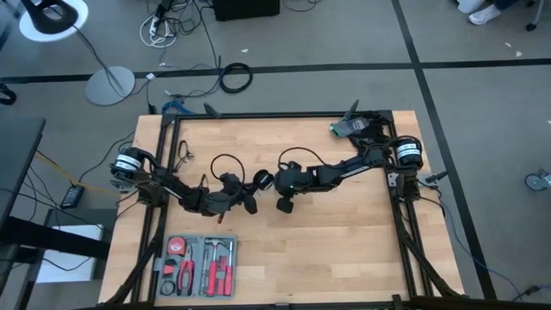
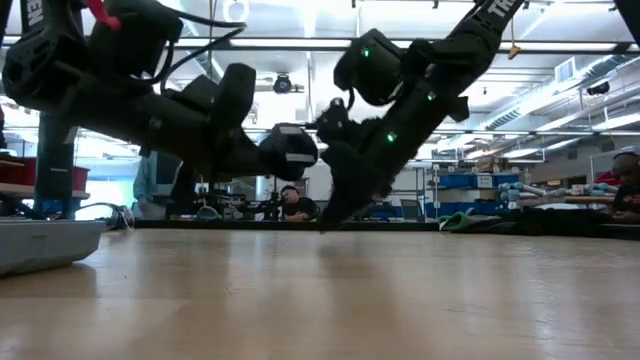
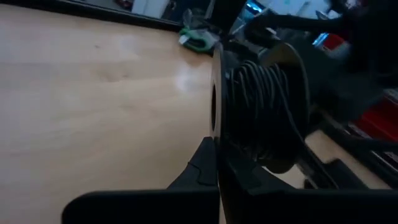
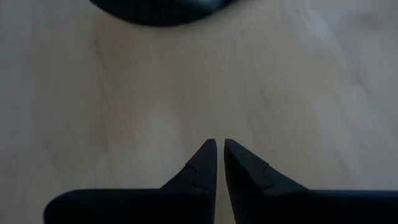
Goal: Coil cords
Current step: Coil the black wire onto the spool
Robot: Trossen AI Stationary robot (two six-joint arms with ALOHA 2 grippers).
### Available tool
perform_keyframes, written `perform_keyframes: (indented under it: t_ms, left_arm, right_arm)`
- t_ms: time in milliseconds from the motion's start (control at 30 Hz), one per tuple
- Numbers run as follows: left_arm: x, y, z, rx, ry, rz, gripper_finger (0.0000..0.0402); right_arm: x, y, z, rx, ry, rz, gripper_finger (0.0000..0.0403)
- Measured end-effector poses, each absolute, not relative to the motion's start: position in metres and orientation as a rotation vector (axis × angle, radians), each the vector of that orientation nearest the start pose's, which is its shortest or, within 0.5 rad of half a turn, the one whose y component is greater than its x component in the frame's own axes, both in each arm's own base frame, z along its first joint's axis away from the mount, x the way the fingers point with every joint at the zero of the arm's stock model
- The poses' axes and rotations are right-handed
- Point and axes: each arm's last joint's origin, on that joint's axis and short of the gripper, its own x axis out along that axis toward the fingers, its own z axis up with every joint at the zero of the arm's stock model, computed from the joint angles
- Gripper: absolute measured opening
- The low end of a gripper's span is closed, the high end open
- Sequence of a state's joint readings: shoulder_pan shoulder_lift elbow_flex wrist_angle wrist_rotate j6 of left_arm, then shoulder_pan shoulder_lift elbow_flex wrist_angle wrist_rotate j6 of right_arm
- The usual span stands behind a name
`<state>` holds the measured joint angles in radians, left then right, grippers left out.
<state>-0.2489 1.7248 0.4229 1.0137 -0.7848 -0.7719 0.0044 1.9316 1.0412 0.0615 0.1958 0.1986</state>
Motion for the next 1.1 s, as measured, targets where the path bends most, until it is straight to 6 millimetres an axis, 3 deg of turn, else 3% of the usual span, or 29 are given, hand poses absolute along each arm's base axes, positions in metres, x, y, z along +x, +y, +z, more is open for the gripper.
perform_keyframes:
  t_ms: [333, 767, 1100]
  left_arm:
    - [0.263, -0.047, 0.114, -0.58, 0.082, 0.601, 0.0]
    - [0.263, -0.049, 0.109, -0.596, 0.169, 0.523, 0.0]
    - [0.262, -0.051, 0.106, -0.576, 0.234, 0.467, 0.0]
  right_arm:
    - [0.376, -0.001, 0.124, 0.086, 0.813, -0.241, 0.0031]
    - [0.346, -0.001, 0.095, 0.235, 0.63, -0.266, 0.0031]
    - [0.317, -0.013, 0.098, 0.285, 0.6, -0.283, 0.0031]
